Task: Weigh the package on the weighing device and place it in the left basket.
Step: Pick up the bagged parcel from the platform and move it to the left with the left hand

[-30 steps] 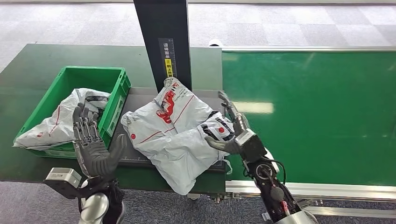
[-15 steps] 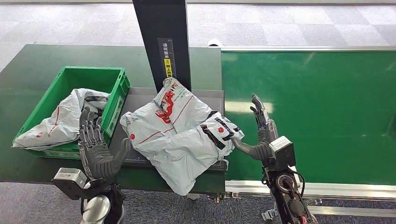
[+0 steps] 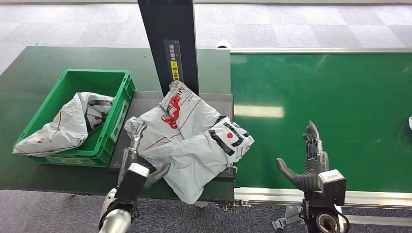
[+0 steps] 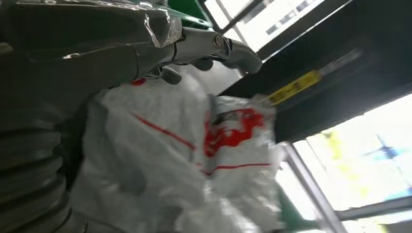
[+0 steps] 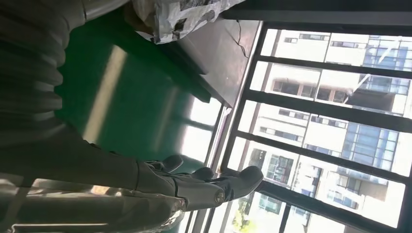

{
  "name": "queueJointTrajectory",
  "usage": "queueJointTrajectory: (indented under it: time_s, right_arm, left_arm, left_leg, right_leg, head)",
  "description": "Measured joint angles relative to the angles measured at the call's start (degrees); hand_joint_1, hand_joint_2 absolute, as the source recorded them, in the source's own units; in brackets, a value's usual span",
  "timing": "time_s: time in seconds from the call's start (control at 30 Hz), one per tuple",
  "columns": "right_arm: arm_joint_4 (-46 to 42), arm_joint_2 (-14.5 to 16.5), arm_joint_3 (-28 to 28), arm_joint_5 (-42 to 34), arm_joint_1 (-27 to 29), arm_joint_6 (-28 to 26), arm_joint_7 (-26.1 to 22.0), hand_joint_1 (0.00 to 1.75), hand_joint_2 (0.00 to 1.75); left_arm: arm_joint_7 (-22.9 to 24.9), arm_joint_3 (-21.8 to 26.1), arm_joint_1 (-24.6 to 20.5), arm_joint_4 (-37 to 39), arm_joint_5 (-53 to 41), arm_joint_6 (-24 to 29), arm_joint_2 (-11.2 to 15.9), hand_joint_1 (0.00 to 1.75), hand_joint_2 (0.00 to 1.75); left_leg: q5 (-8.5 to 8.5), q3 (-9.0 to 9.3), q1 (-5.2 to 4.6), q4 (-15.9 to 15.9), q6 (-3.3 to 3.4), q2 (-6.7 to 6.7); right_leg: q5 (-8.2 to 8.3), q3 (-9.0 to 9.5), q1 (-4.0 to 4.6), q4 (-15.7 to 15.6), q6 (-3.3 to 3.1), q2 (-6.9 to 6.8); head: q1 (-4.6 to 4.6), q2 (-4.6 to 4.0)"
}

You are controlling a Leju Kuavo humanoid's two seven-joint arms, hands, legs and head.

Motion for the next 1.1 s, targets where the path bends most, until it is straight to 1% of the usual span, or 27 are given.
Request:
queueJointTrajectory:
  time_s: [0.03,0.07,0.13,0.2,0.3,0.4,0.43,0.53,0.57,0.63,0.8,0.9,1.0,1.1]
  right_arm:
    - [-0.07,0.42,-0.57,0.41,0.24,0.09,0.06,0.00,1.75]
    - [-0.20,0.84,-1.14,0.70,0.54,0.11,0.13,0.00,1.75]
    - [-0.67,1.64,-2.28,1.18,1.40,0.09,0.08,0.00,1.75]
    - [-1.38,2.45,-3.42,1.42,2.25,0.01,-0.37,0.00,1.75]
    - [-2.64,3.71,-5.11,1.32,3.24,-0.10,-1.17,0.00,1.75]
    - [-3.98,4.73,-6.60,0.82,4.08,-0.15,-1.42,0.00,1.75]
    - [-4.47,5.06,-7.08,0.63,4.32,-0.14,-1.43,0.00,1.75]
    - [-5.75,5.88,-8.31,0.33,4.73,-0.07,-1.43,0.00,1.75]
    - [-6.10,6.11,-8.60,0.31,4.78,-0.03,-1.42,0.00,1.75]
    - [-6.73,6.54,-9.10,0.31,5.05,0.05,-1.38,0.00,1.75]
    - [-7.96,7.23,-10.11,0.37,5.98,0.15,-1.23,0.00,1.75]
    - [-8.17,7.38,-10.25,0.39,6.09,0.12,-1.15,0.00,1.75]
    - [-8.20,7.43,-10.27,0.05,6.12,0.04,-1.14,0.00,1.75]
    - [-8.20,7.43,-10.27,-0.20,6.10,-0.13,-1.13,0.00,1.75]
  left_arm:
    - [4.25,-0.03,-0.45,1.90,-5.09,1.64,0.01,0.00,1.75]
    - [7.38,0.10,-0.92,3.89,-9.62,3.26,0.00,0.00,1.75]
    - [10.67,0.76,-1.77,7.34,-15.54,4.93,0.00,0.00,1.75]
    - [13.28,1.49,-2.38,10.01,-19.50,4.19,-0.02,0.00,1.75]
    - [16.03,2.41,-3.26,13.13,-23.06,2.07,-0.21,0.00,1.75]
    - [16.66,2.72,-4.55,15.40,-24.64,0.70,-0.51,0.00,1.75]
    - [16.81,2.74,-5.13,16.19,-25.05,0.21,-0.56,0.04,1.75]
    - [17.36,2.71,-6.92,18.97,-26.28,-1.51,-0.67,1.34,1.75]
    - [17.23,2.73,-7.34,20.02,-26.42,-1.63,-0.70,1.74,1.75]
    - [15.60,2.88,-7.71,21.79,-25.54,-0.34,-0.72,1.75,1.75]
    - [7.30,3.40,-6.72,22.04,-17.72,5.19,-0.93,1.75,1.75]
    - [4.13,3.88,-7.15,21.14,-13.60,6.50,-1.19,1.75,1.75]
    - [-1.36,4.12,-7.36,20.00,-7.57,7.90,-1.29,1.75,1.75]
    - [-5.55,4.05,-7.60,18.87,-3.35,8.84,-1.34,1.75,1.75]
  left_leg:
    - [0.00,0.02,0.01,0.00,0.00,0.02]
    - [0.01,0.04,0.01,0.00,-0.01,0.03]
    - [0.03,0.06,0.02,0.00,-0.02,0.00]
    - [0.04,0.05,0.03,0.00,-0.03,-0.01]
    - [0.03,0.06,0.01,-0.01,-0.03,-0.02]
    - [0.02,0.18,-0.02,-0.01,0.01,-0.36]
    - [-0.03,0.29,-0.03,-0.02,0.07,-0.53]
    - [-0.35,0.81,-0.08,-0.08,0.20,-0.92]
    - [-0.41,0.94,-0.09,-0.09,0.21,-0.92]
    - [-0.37,1.04,-0.10,-0.10,0.22,-0.80]
    - [0.23,0.80,-0.08,-0.06,0.15,-0.76]
    - [0.27,0.69,-0.05,-0.05,0.12,-0.72]
    - [0.23,0.65,-0.04,-0.04,0.08,-0.65]
    - [0.14,0.55,-0.04,-0.04,0.04,-0.63]
  right_leg:
    - [0.00,0.00,0.01,0.00,-0.01,0.01]
    - [0.01,0.01,0.01,0.00,-0.01,0.02]
    - [0.01,0.03,0.02,0.01,-0.02,0.00]
    - [0.00,0.04,0.03,0.02,-0.02,-0.01]
    - [-0.01,0.06,0.01,0.02,0.00,-0.02]
    - [-0.16,0.29,-0.05,0.00,0.05,-0.33]
    - [-0.25,0.45,-0.07,-0.02,0.08,-0.50]
    - [-0.68,0.91,-0.11,-0.10,0.14,-0.96]
    - [-0.74,0.97,-0.11,-0.12,0.10,-1.01]
    - [-0.64,0.99,-0.10,-0.11,0.03,-0.95]
    - [-0.11,0.71,-0.07,-0.06,-0.08,-0.89]
    - [-0.05,0.62,-0.06,-0.04,-0.06,-0.83]
    - [-0.05,0.52,-0.05,-0.02,-0.05,-0.69]
    - [-0.09,0.42,-0.05,-0.01,-0.04,-0.63]
  head:
    - [0.00,0.00]
    - [-0.01,0.00]
    - [-0.01,0.00]
    - [-0.01,0.00]
    - [-0.02,0.00]
    - [-0.01,0.00]
    - [-0.02,0.00]
    - [0.02,0.01]
    - [0.02,0.01]
    - [0.01,0.01]
    - [0.01,0.00]
    - [0.01,0.00]
    - [0.00,0.00]
    - [0.00,0.00]
